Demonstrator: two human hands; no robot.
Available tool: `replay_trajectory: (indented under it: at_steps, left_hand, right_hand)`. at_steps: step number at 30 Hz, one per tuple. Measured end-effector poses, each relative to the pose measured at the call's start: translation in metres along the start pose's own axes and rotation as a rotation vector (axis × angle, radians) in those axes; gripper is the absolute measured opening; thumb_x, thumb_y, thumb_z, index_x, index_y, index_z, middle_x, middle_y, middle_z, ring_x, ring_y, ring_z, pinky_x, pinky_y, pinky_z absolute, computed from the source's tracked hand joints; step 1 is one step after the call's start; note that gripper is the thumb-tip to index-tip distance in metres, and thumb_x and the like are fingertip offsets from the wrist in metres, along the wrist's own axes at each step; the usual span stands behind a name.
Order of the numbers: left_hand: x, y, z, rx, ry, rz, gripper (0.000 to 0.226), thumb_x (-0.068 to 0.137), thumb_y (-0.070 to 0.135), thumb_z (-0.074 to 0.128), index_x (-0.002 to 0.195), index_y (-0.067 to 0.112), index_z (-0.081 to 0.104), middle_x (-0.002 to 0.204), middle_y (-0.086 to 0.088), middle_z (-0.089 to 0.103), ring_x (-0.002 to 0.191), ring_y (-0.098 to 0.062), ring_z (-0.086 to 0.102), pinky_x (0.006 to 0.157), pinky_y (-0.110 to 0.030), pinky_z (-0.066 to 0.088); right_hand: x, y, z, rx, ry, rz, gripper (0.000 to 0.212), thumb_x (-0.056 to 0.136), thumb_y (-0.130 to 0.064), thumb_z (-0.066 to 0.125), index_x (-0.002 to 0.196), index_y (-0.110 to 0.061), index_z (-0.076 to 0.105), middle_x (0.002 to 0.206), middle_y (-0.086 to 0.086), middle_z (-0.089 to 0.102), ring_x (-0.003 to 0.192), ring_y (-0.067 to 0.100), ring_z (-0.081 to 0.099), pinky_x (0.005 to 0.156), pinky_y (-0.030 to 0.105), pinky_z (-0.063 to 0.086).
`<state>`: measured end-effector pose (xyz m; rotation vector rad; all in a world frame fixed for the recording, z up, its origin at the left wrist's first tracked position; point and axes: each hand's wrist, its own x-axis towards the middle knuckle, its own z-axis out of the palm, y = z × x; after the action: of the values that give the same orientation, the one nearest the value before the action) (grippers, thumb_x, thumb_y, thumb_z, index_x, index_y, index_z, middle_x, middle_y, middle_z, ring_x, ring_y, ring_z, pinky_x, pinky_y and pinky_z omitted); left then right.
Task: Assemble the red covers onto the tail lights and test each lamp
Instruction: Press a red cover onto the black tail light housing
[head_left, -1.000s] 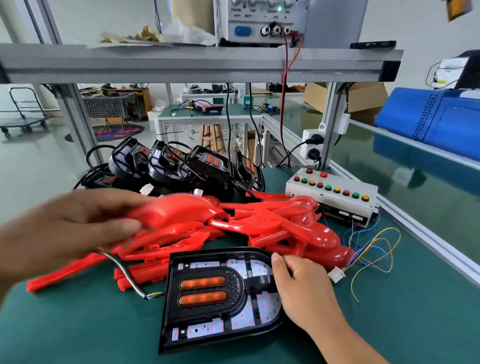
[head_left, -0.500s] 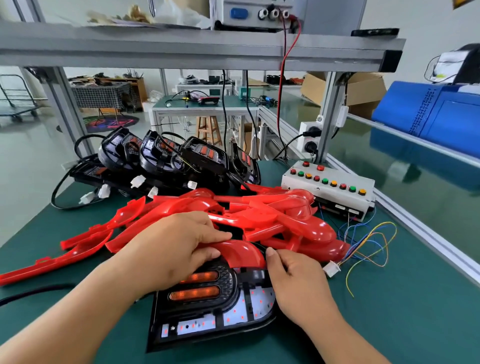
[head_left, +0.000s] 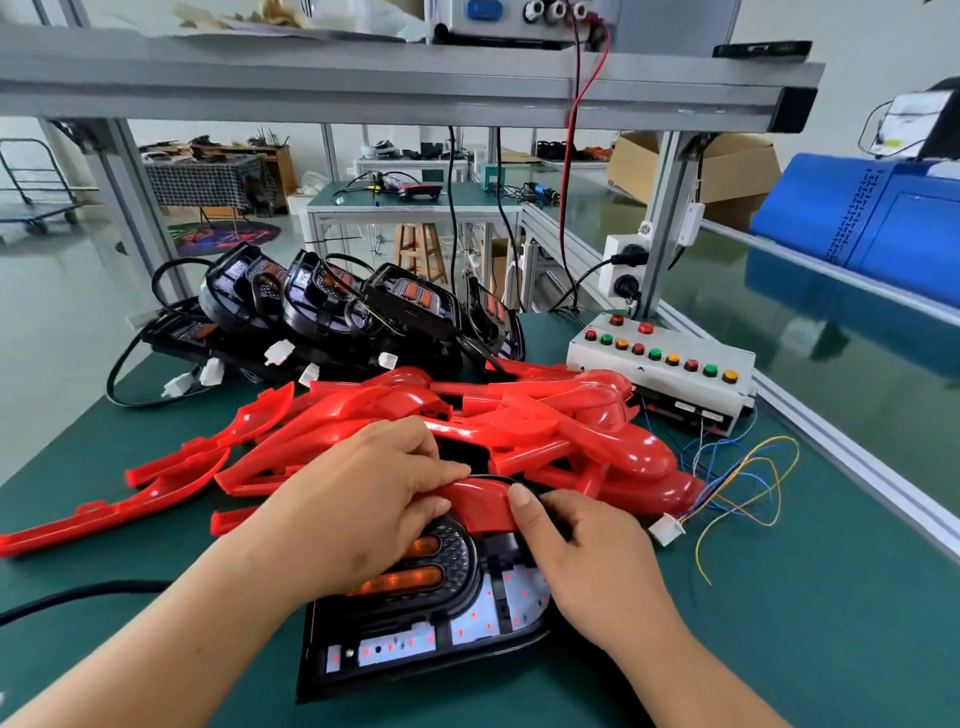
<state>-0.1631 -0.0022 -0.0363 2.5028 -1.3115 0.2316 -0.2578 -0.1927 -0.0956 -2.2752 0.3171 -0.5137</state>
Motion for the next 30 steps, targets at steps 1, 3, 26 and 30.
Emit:
replay_trajectory:
  at_steps: [1,3,26,30]
  left_hand:
    - [-0.002,0.001,0.0,0.008,0.01,-0.005,0.039,0.095,0.042,0.051,0.134,0.045,0.051,0.102,0.026,0.038,0.105,-0.001,0.041,0.097,-0.021,0.036]
    - [-0.007,-0.003,-0.003,0.011,0.011,-0.023,0.042,0.094,0.043,0.05,0.136,0.047,0.046,0.106,0.029,0.04,0.108,0.002,0.042,0.098,-0.022,0.038]
    - [-0.046,-0.013,-0.01,-0.17,0.257,-0.136,0.03,0.077,0.056,0.056,0.093,0.038,0.072,0.089,0.024,0.061,0.09,0.004,0.057,0.079,-0.003,0.036]
    - [-0.052,-0.015,-0.002,-0.153,0.254,-0.197,0.026,0.079,0.055,0.057,0.095,0.041,0.071,0.092,0.029,0.061,0.094,0.003,0.057,0.08,-0.01,0.04]
  right_hand:
    - [0.0,0.0,0.0,-0.013,-0.001,0.003,0.078,0.071,-0.085,0.021,0.074,-0.02,0.064,0.063,-0.005,0.062,0.066,0.008,0.057,0.066,0.033,0.048]
    - [0.001,0.0,0.0,-0.015,-0.003,0.024,0.079,0.07,-0.085,0.02,0.077,-0.021,0.066,0.065,-0.005,0.063,0.069,0.008,0.059,0.069,0.034,0.049]
    - [0.001,-0.008,-0.004,-0.081,-0.055,0.061,0.073,0.071,-0.082,0.011,0.053,-0.02,0.044,0.048,-0.003,0.047,0.06,0.017,0.054,0.066,0.038,0.046]
    - [0.001,-0.006,-0.002,-0.096,-0.067,0.051,0.078,0.073,-0.082,0.011,0.06,-0.018,0.053,0.053,-0.001,0.052,0.063,0.017,0.056,0.068,0.039,0.049]
